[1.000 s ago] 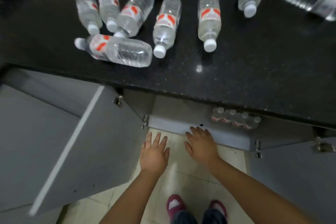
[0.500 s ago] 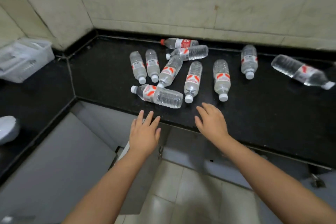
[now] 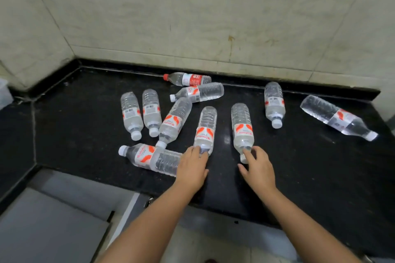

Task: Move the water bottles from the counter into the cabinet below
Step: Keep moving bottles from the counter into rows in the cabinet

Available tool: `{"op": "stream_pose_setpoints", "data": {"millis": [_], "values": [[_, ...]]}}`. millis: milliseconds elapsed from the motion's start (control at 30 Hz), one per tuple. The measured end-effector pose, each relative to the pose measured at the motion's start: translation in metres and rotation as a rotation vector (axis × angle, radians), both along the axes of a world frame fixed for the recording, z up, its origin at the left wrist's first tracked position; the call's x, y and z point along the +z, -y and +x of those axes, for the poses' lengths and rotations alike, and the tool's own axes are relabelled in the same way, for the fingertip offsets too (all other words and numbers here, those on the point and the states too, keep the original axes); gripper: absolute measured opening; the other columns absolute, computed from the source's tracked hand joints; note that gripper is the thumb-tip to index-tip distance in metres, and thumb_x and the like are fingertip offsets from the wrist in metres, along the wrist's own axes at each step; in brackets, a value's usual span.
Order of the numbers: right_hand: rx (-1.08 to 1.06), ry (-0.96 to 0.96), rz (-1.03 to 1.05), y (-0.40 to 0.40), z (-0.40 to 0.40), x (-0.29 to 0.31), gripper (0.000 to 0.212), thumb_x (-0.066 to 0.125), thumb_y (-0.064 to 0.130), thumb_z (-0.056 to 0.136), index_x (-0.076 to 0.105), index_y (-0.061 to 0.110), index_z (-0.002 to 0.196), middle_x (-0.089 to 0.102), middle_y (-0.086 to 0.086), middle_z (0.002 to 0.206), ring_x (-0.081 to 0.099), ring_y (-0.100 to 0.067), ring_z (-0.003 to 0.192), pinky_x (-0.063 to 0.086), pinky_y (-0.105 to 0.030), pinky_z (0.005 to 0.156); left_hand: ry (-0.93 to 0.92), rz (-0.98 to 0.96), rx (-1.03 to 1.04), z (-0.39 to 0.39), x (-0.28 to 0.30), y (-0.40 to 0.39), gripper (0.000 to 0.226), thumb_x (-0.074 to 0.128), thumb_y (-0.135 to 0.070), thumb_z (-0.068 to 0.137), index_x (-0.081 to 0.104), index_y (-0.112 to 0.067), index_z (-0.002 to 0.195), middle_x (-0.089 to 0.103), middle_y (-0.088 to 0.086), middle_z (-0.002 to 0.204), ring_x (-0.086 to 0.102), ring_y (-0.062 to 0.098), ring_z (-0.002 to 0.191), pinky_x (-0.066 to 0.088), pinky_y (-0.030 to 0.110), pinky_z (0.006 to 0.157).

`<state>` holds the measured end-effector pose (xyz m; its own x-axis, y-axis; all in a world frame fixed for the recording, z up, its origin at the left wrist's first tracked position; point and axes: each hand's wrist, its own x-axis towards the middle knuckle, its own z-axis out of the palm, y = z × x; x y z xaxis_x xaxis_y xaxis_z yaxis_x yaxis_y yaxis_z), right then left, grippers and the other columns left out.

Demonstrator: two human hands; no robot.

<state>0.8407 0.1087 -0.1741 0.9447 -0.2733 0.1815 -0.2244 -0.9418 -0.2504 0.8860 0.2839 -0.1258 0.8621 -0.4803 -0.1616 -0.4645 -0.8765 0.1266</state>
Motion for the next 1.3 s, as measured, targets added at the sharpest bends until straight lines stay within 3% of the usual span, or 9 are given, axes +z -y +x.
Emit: {"op": "stream_pose_setpoints", "data": {"millis": [100, 233, 433, 533, 633, 733, 967, 1133, 1300], "values": [[0.003, 0.024, 0.045, 0.004, 0.012, -0.01, 0.051, 0.09, 0.001, 0.044, 0.068, 0.003, 0.09, 0.066, -0.022, 0.09, 0.067, -0.039, 0.079, 0.054, -0.033, 0.044, 0.006, 0.096, -0.013, 0.015, -0.012, 0.013, 0.049, 0.062, -0.027, 0.087, 0.047, -0.016, 0.132, 0.045, 0.01, 0.137, 0.048, 0.033, 0.12, 0.035, 0.043, 0.108], [0.006, 0.026, 0.047, 0.0, 0.022, -0.024, 0.052, 0.092, 0.001, 0.034, 0.068, 0.003, 0.08, 0.063, -0.018, 0.077, 0.058, -0.029, 0.074, 0.05, -0.025, 0.04, 0.152, 0.102, -0.071, 0.025, -0.037, 0.015, 0.059, 0.094, -0.017, 0.016, 0.074, -0.015, 0.071, 0.073, 0.007, 0.075, 0.061, 0.024, 0.046, 0.051, 0.027, 0.044], [-0.118, -0.038, 0.042, -0.014, 0.038, -0.005, 0.036, 0.078, -0.011, 0.049, 0.063, 0.0, 0.079, 0.059, -0.019, 0.086, 0.059, -0.034, 0.074, 0.039, -0.024, 0.045, 0.217, 0.144, -0.123, 0.028, -0.036, 0.017, 0.059, 0.087, -0.002, 0.008, 0.068, -0.009, 0.063, 0.072, 0.011, 0.067, 0.053, 0.023, 0.034, 0.046, 0.022, 0.038], [-0.139, -0.09, 0.086, -0.014, 0.029, 0.005, 0.032, 0.053, -0.008, 0.081, 0.054, -0.003, 0.112, 0.046, -0.024, 0.119, 0.044, -0.038, 0.107, 0.049, -0.038, 0.071, 0.173, 0.214, -0.106, 0.023, 0.002, 0.021, 0.054, 0.091, -0.008, 0.036, 0.071, -0.004, 0.086, 0.07, 0.02, 0.091, 0.066, 0.033, 0.06, 0.055, 0.032, 0.054], [-0.117, -0.068, 0.099, -0.029, 0.01, 0.03, 0.034, 0.072, -0.017, 0.049, 0.06, -0.006, 0.08, 0.057, -0.027, 0.085, 0.056, -0.042, 0.073, 0.03, -0.019, 0.036, 0.27, 0.111, -0.166, 0.014, 0.035, 0.019, 0.043, 0.072, -0.005, 0.075, 0.059, 0.0, 0.116, 0.055, 0.02, 0.127, 0.06, 0.037, 0.1, 0.057, 0.035, 0.073], [-0.071, 0.055, 0.057, -0.038, -0.013, 0.051, 0.038, 0.075, -0.015, 0.032, 0.055, -0.003, 0.062, 0.055, -0.024, 0.068, 0.056, -0.036, 0.055, 0.012, -0.009, 0.04, 0.145, 0.083, -0.25, 0.0, 0.056, 0.004, 0.039, 0.043, 0.0, 0.092, 0.043, -0.004, 0.131, 0.039, 0.011, 0.141, 0.04, 0.033, 0.121, 0.047, 0.037, 0.091], [-0.07, 0.112, 0.008, -0.079, -0.095, 0.111, 0.02, 0.075, -0.011, 0.051, 0.068, -0.005, 0.069, 0.059, -0.026, 0.077, 0.058, -0.041, 0.066, 0.036, -0.026, 0.048, 0.088, -0.113, -0.318, -0.062, 0.088, -0.032, 0.034, 0.054, -0.002, 0.089, 0.054, -0.008, 0.123, 0.049, 0.009, 0.128, 0.042, 0.028, 0.119, 0.043, 0.034, 0.095], [-0.186, -0.001, 0.073, -0.102, -0.149, 0.145, 0.03, 0.06, 0.005, 0.08, 0.067, 0.003, 0.11, 0.053, -0.019, 0.112, 0.05, -0.033, 0.109, 0.039, -0.028, 0.088, 0.103, -0.184, -0.353, -0.095, 0.108, -0.064, 0.036, 0.049, -0.006, 0.09, 0.056, -0.01, 0.125, 0.055, 0.011, 0.128, 0.046, 0.03, 0.119, 0.04, 0.035, 0.097], [-0.17, -0.212, 0.107, -0.12, -0.174, 0.168, 0.026, 0.065, 0.011, 0.078, 0.07, 0.013, 0.103, 0.043, -0.004, 0.088, 0.054, -0.028, 0.104, 0.023, -0.018, 0.063, 0.061, -0.239, -0.381, -0.125, 0.114, -0.085, 0.033, 0.054, -0.021, 0.092, 0.055, -0.008, 0.122, 0.061, 0.015, 0.121, 0.051, 0.033, 0.115, 0.04, 0.038, 0.092]]}}
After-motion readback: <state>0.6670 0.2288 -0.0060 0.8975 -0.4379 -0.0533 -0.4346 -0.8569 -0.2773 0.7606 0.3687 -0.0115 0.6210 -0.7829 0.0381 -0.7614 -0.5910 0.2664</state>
